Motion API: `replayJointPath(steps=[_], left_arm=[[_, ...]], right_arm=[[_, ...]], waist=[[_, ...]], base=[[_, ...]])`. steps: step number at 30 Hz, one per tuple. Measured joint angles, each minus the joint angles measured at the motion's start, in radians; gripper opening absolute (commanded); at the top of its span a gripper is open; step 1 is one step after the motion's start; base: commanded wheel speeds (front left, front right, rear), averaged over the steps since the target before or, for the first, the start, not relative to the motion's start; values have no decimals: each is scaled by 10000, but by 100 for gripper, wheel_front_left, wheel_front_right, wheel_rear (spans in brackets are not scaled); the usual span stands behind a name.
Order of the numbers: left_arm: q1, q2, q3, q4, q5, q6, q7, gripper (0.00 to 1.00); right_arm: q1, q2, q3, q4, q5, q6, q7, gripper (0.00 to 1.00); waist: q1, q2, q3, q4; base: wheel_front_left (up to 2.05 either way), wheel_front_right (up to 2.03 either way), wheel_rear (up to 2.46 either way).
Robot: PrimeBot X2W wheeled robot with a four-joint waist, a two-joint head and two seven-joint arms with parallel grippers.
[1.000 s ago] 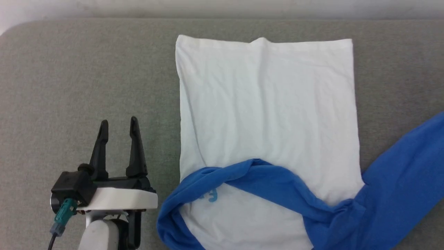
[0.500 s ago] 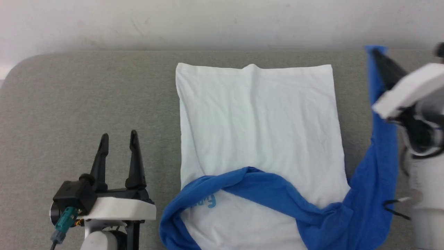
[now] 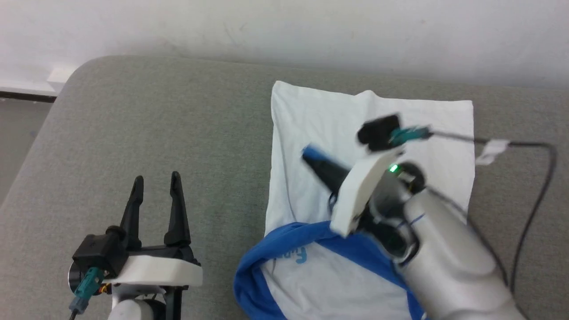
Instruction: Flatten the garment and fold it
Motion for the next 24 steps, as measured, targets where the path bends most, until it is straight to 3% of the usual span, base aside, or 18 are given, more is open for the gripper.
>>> replayJointPath(steps=[5,10,11,12,19,21,24], left_arm=[[111,0,-31,29,-77,33,27,100],[109,-4,-81,142,-150,33,12,100],[107,-4,-90,184,-151,33,12,100],[104,-4,-111,228,-153,33,10,100],[103,35,-12,382,-178,138,-63,100],[106,115,61,410,-178,194,-63,100],[110,280,184,399,-178,267,-17,100]], right_arm=[[418,19,2207,309,865,0,-393,0],[530,29,3718,742,1496,0,-698,0],[530,21,3973,861,1496,0,-830,59],[531,12,4219,932,1563,0,-926,100],[131,27,5083,324,1160,0,-2895,100],[-88,-144,4953,-40,541,0,-3578,100],[-88,-702,3898,-516,-313,2,-4493,100]], waist=[[0,0,100,193],[1,0,266,238],[2,0,292,231],[1,0,317,221],[2,0,359,-44],[1,0,332,-187],[1,0,275,-442]], base=[[0,0,0],[0,0,0],[0,0,0],[0,0,0],[0,0,0],[0,0,0],[0,0,0]])
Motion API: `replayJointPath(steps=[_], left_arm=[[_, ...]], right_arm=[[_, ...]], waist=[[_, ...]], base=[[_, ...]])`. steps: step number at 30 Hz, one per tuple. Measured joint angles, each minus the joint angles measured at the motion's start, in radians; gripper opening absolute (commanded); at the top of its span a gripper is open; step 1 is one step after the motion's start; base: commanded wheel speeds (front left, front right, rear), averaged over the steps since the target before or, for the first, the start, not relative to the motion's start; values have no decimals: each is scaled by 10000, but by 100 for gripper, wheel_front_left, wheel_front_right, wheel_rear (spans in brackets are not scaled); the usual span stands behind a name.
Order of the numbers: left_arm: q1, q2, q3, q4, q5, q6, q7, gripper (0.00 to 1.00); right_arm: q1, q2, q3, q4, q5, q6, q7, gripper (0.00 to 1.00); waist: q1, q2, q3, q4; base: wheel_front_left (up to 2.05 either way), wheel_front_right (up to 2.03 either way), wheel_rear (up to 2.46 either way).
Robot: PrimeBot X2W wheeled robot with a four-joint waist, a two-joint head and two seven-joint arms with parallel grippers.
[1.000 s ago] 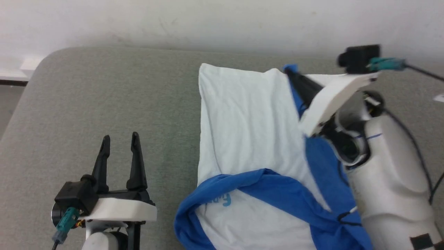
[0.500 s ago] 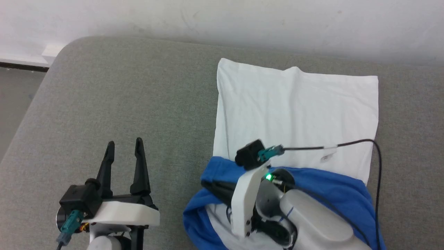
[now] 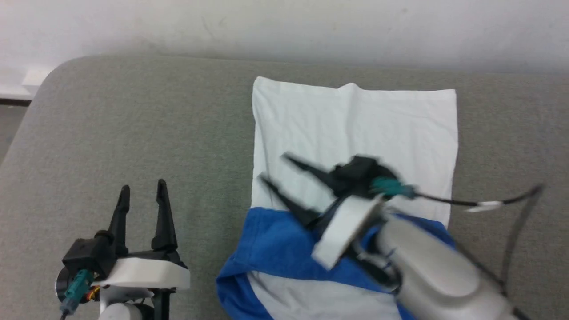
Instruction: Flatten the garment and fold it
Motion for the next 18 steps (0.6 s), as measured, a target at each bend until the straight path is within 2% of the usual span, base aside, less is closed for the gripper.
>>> replayJointPath(steps=[4,7,13,18], left_arm=[[0,238,167,-96,2,104,157,100],[-14,412,240,-186,2,123,347,100],[-832,731,198,-136,-109,-19,934,100],[-2560,1193,148,236,-297,-355,1730,100]], right_arm=[[617,-798,-2349,-504,-1325,-2,-376,100],[1536,-982,-4222,-1143,-2115,-2,-230,100],[3311,-905,-7486,-3007,-3486,-2,725,100],[4166,-366,-8644,-4759,-3950,-2,1505,100]], waist=[[0,0,-76,-414],[-1,0,-104,-755],[-1,0,29,-1427],[-1,0,565,-1826]], base=[[0,0,0],[0,0,0],[0,0,0],[0,0,0]])
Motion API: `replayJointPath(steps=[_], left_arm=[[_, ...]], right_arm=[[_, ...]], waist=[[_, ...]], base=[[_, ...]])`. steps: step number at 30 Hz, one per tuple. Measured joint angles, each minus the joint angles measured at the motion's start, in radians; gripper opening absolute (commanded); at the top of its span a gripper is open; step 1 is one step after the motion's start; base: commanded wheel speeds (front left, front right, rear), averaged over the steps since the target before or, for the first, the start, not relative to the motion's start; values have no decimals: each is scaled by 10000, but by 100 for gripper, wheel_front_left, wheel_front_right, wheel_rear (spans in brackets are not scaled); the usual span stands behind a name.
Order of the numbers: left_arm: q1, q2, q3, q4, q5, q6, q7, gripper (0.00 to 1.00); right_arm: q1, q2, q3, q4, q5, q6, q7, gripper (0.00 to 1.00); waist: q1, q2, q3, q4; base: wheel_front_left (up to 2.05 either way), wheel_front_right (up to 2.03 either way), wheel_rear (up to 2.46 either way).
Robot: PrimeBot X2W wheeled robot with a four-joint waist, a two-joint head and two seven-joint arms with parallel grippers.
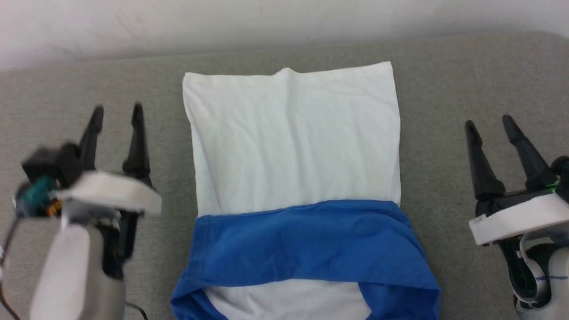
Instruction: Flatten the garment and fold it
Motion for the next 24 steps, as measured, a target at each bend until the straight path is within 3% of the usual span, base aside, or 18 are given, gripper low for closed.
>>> replayJointPath(steps=[8,14,24], left_arm=[[-3944,1154,-336,1862,-268,-851,2351,100],[-6242,1983,-531,4174,-481,-1072,4924,100],[-7317,2961,-802,6232,-662,-1147,8395,100]], right_arm=[[272,560,-217,-1045,17,0,295,100],[133,755,174,-955,253,0,130,100],[-142,874,719,-318,499,0,-153,100]], waist=[[2,0,1264,-656],[3,0,2111,-1312],[-3,0,3188,-2469]], base=[[0,0,0],[0,0,0],[0,0,0]])
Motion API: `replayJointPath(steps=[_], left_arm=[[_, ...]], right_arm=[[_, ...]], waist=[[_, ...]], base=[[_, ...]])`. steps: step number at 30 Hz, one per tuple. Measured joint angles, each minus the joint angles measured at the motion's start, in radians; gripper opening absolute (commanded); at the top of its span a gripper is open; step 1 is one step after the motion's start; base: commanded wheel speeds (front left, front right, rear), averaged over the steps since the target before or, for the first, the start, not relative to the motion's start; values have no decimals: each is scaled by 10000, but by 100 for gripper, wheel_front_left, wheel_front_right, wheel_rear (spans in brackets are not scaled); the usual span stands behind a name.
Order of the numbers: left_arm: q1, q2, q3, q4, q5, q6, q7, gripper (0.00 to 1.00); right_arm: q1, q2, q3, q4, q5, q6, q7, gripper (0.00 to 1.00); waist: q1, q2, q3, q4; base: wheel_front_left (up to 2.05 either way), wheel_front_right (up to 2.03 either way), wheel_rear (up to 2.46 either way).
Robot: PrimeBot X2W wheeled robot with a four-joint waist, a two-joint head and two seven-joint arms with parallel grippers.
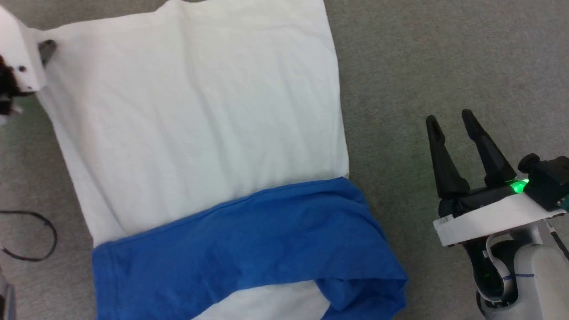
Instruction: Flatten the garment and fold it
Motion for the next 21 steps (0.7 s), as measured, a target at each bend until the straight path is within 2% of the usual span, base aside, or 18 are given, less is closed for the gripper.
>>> replayJointPath(steps=[2,3,5,6,7,11,14,21], left_arm=[[-283,196,-102,21,-13,-13,702,100],[-409,255,-121,19,-17,-13,1020,82],[-615,347,-242,-17,-25,-13,1639,38],[-671,380,-305,-77,-23,-13,1862,7],[-691,389,-357,-153,-19,-13,1996,0],[-662,234,-499,-418,40,148,1987,0],[-543,67,-614,-585,174,293,1471,0],[-319,-782,-654,-888,211,629,-508,0]], right_arm=[[-11,6,12,100,50,0,-33,100],[-14,0,2,153,52,0,-69,100],[-37,-25,-10,240,69,0,-71,100],[-73,-59,17,280,115,0,-48,100],[-145,-121,50,322,192,0,27,100],[-962,-596,236,690,690,0,464,100],[-2090,-966,401,1210,1289,0,886,100],[-5490,-1839,1062,3856,2778,0,2579,100]], waist=[[-2,0,163,-165],[-1,0,241,-233],[-2,0,362,-339],[-3,0,408,-375],[-2,0,443,-394],[0,0,459,-311],[3,0,449,-132],[6,0,447,637]], base=[[0,0,0],[0,0,0],[0,0,0],[0,0,0],[0,0,0],[0,0,0],[0,0,0],[0,0,0]])
